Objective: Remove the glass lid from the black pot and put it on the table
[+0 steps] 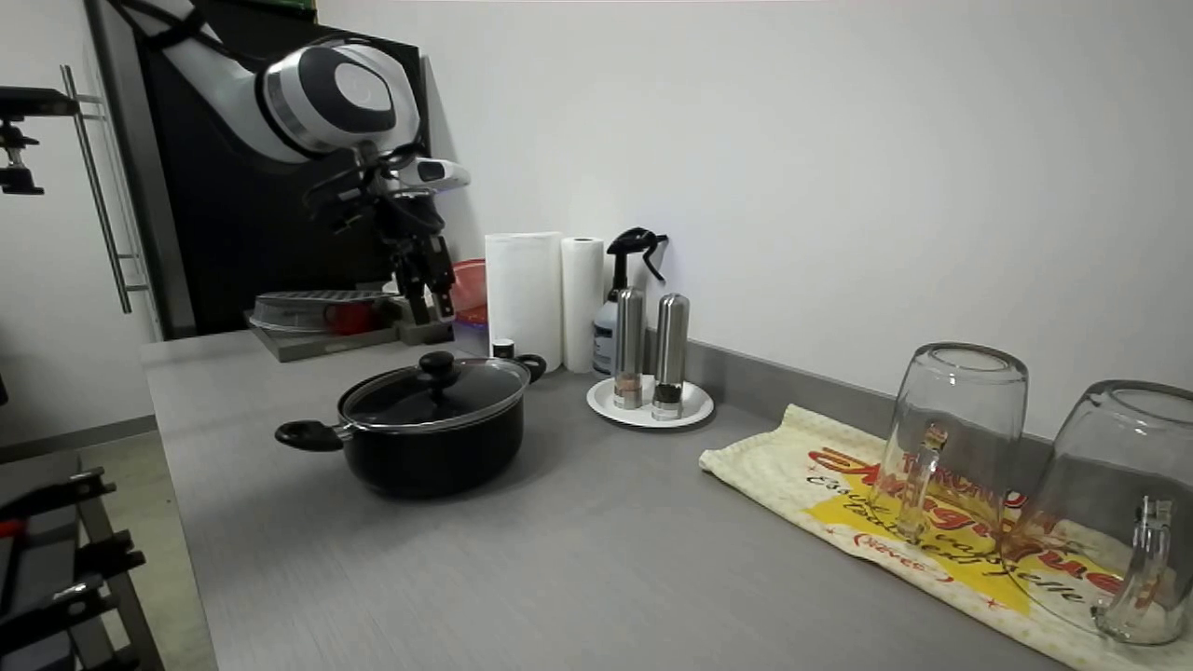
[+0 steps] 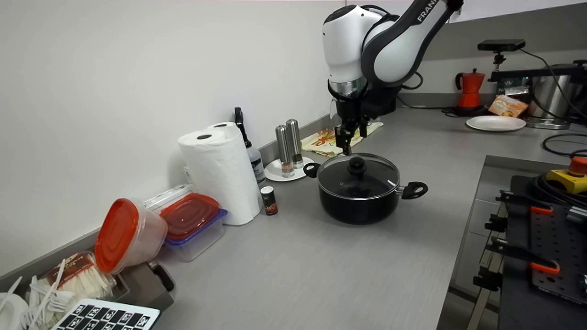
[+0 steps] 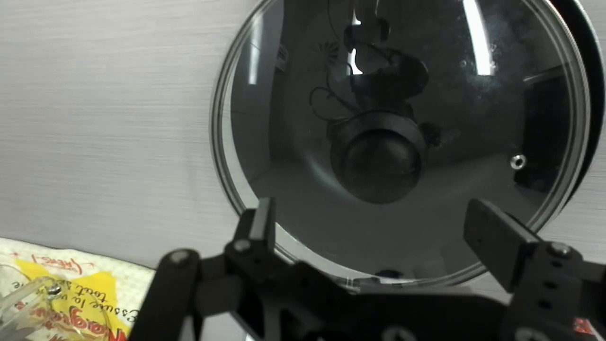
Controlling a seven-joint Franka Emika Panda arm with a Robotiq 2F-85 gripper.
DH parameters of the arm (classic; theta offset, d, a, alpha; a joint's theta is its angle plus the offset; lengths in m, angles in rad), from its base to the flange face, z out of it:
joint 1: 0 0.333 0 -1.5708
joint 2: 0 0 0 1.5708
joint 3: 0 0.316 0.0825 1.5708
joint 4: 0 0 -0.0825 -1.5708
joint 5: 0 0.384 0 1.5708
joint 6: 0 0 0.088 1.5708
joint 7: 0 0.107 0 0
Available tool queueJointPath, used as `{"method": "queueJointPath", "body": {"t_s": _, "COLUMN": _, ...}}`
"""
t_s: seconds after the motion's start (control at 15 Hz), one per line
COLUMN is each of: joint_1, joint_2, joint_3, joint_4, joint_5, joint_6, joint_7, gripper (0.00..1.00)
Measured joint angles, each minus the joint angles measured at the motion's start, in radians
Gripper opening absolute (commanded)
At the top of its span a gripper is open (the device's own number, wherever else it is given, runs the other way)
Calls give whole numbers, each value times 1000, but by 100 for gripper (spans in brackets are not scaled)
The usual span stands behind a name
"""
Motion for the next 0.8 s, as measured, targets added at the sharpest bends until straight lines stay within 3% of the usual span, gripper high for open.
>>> {"method": "queueJointPath", "body": {"t_s": 0.47, "joint_1": 11, "joint_2": 40, "joint_3": -10, "joint_4": -5, "joint_5": 33, "joint_6": -8, "joint_7": 0, "gripper": 100}}
{"method": "queueJointPath", "body": {"t_s": 0.8, "joint_1": 39, "joint_2": 57, "joint_3": -27, "joint_4": -3, "joint_5": 32, "joint_6": 58, "joint_7": 5, "gripper": 100}}
